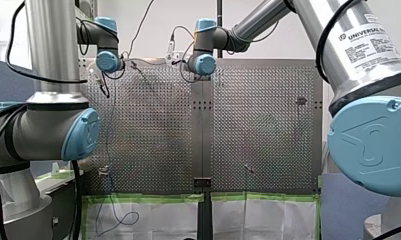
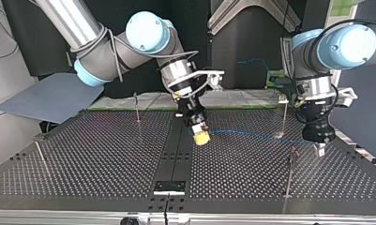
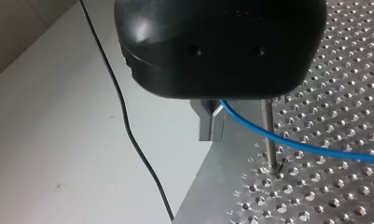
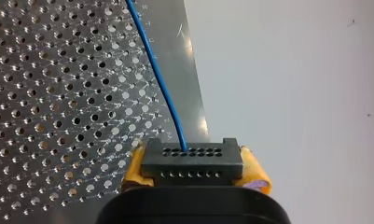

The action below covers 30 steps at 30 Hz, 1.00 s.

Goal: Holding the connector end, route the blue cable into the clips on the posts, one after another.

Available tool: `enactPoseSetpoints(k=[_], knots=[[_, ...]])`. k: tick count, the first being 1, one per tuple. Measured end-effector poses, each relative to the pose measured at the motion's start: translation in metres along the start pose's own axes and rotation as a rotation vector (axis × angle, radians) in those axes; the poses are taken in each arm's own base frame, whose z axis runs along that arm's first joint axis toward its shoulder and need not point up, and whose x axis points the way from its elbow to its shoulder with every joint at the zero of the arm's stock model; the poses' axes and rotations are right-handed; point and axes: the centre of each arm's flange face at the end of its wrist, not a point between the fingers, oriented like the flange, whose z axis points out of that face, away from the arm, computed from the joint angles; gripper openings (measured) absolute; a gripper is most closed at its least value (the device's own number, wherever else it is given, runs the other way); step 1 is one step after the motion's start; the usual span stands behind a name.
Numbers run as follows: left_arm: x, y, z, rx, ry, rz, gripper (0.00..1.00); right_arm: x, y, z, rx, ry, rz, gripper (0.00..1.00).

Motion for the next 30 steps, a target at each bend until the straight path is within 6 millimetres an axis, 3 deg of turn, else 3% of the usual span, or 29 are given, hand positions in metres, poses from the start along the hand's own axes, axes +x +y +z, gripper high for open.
enactPoseSetpoints(k=[11, 30], knots=[[0.013, 0.019, 0.011, -0.017, 0.031, 0.010, 0.01, -0.001, 0.006, 0.001, -0.008, -0.005, 0.000, 0.00], [0.004, 0.025, 0.030, 0.103, -0.007, -0.098, 0.01, -0.004, 0.006, 0.002, -0.010, -0.001, 0.000, 0.00]])
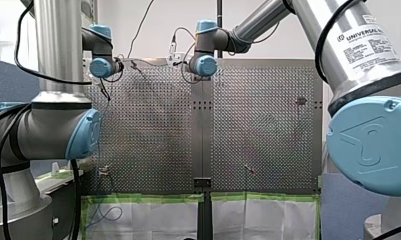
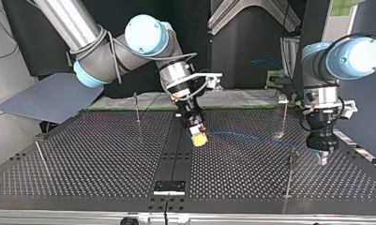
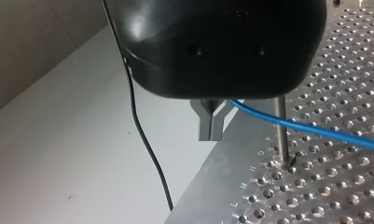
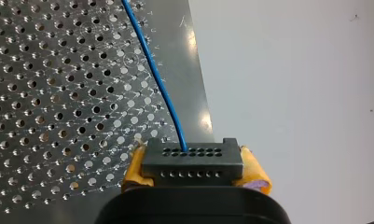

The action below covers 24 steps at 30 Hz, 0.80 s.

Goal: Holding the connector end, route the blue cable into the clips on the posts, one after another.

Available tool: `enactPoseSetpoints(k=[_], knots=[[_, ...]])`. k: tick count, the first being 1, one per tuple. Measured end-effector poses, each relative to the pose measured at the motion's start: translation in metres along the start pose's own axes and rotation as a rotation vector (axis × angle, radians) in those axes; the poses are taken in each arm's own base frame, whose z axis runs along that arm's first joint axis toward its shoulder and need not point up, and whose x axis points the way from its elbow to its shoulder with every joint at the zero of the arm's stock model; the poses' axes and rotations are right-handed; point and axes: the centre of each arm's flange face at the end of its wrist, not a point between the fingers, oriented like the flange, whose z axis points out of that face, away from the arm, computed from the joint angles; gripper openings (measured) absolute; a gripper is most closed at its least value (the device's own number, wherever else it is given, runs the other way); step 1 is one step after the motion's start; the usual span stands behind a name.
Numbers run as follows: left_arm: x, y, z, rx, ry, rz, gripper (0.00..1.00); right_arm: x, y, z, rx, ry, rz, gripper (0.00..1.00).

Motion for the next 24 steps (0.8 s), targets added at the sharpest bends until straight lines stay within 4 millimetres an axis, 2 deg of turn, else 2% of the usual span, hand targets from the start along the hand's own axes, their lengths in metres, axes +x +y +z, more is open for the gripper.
enactPoseSetpoints(k=[11, 24], knots=[[0.015, 0.007, 0.007, 0.016, 0.036, -0.004, 0.01, -0.024, 0.003, 0.002, -0.004, -0.031, -0.005, 0.00], [0.009, -0.002, 0.017, 0.035, 0.027, -0.006, 0.01, -0.012, 0.000, 0.011, 0.002, -0.002, 0.000, 0.00]])
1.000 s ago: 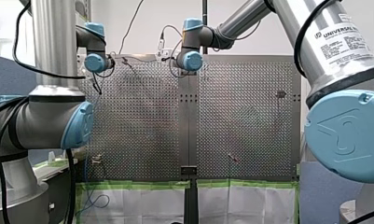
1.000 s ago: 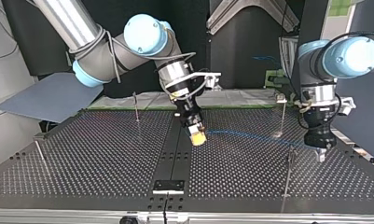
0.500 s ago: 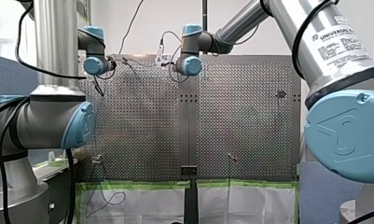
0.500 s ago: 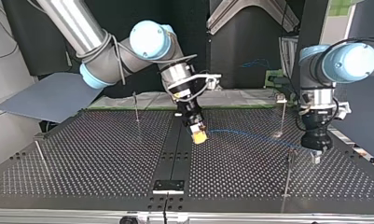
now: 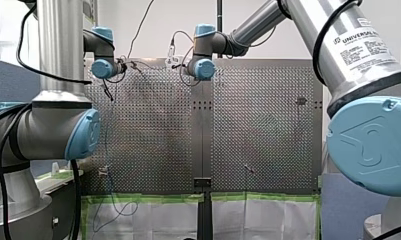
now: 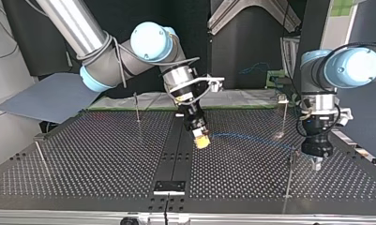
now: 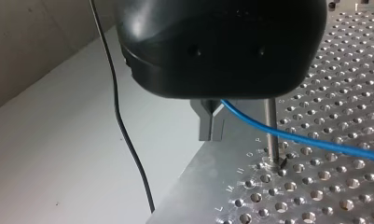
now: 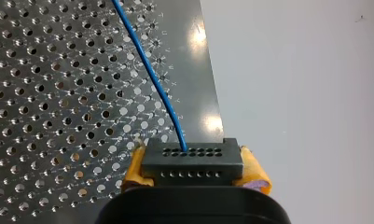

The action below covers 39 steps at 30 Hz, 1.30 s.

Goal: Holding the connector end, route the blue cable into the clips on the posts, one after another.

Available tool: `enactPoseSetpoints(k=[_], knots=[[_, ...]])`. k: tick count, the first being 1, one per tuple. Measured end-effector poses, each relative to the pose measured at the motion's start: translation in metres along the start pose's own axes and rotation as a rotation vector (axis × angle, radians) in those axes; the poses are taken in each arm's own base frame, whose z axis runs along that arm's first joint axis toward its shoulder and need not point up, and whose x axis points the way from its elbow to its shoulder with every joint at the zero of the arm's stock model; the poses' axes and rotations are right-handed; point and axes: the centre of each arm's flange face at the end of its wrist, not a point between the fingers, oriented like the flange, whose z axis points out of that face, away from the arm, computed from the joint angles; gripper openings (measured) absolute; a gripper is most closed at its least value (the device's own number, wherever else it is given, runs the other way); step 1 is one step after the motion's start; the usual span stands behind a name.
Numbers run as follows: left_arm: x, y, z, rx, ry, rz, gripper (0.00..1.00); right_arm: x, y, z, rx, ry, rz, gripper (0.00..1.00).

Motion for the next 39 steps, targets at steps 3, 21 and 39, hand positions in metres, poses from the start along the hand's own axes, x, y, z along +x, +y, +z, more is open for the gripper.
enactPoseSetpoints(k=[3, 21, 39], knots=[[0.001, 0.000, 0.000, -0.001, 0.002, 0.001, 0.01, 0.000, 0.001, 0.000, -0.001, -0.001, 0.000, 0.00], [0.012, 0.007, 0.003, -0.005, 0.019, 0.003, 0.01, -0.007, 0.007, 0.000, -0.010, -0.022, -0.003, 0.00], [0.015, 0.016, 0.016, 0.044, -0.016, -0.052, 0.01, -0.024, 0.021, 0.005, -0.029, -0.039, -0.005, 0.00]])
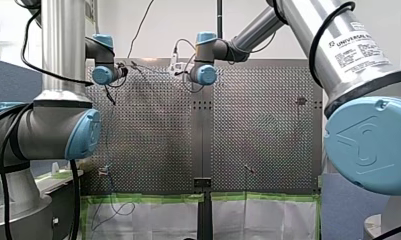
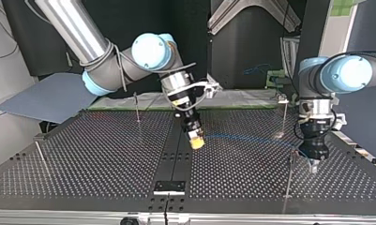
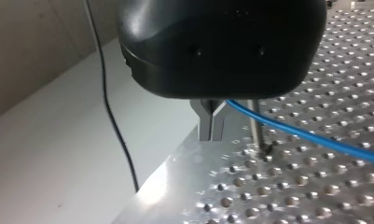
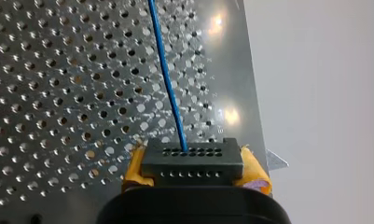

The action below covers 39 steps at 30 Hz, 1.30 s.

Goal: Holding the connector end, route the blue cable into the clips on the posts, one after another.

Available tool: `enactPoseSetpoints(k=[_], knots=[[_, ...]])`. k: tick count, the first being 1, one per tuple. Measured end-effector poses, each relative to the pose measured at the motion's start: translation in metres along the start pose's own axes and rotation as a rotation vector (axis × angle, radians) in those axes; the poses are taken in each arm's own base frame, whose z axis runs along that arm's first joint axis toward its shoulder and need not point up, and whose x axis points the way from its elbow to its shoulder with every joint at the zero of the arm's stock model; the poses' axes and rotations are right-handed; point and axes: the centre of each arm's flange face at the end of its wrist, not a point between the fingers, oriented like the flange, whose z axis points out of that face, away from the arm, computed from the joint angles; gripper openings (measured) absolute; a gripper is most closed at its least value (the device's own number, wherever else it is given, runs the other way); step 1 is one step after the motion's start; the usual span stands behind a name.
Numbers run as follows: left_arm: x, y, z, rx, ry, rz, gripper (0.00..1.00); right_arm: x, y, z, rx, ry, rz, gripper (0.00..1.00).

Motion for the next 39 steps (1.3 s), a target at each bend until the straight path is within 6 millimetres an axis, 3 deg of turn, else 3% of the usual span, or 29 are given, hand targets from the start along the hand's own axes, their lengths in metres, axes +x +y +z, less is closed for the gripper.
enactPoseSetpoints(k=[11, 15, 20, 31, 39], knots=[[-0.008, 0.004, 0.010, 0.035, -0.031, -0.064, 0.01, 0.029, 0.005, 0.016, -0.004, 0.046, -0.001, 0.00], [-0.001, 0.010, 0.012, 0.033, -0.014, -0.071, 0.01, 0.036, 0.006, 0.020, -0.006, 0.055, -0.002, 0.00], [0.010, 0.019, 0.016, 0.033, 0.008, -0.083, 0.01, 0.035, 0.014, 0.023, -0.016, 0.057, -0.004, 0.00], [-0.004, 0.021, 0.031, 0.057, -0.012, -0.095, 0.01, 0.020, 0.032, 0.038, -0.038, 0.053, -0.010, 0.00], [-0.003, 0.029, 0.034, 0.064, -0.012, -0.119, 0.01, 0.021, 0.040, 0.045, -0.047, 0.064, -0.012, 0.00]])
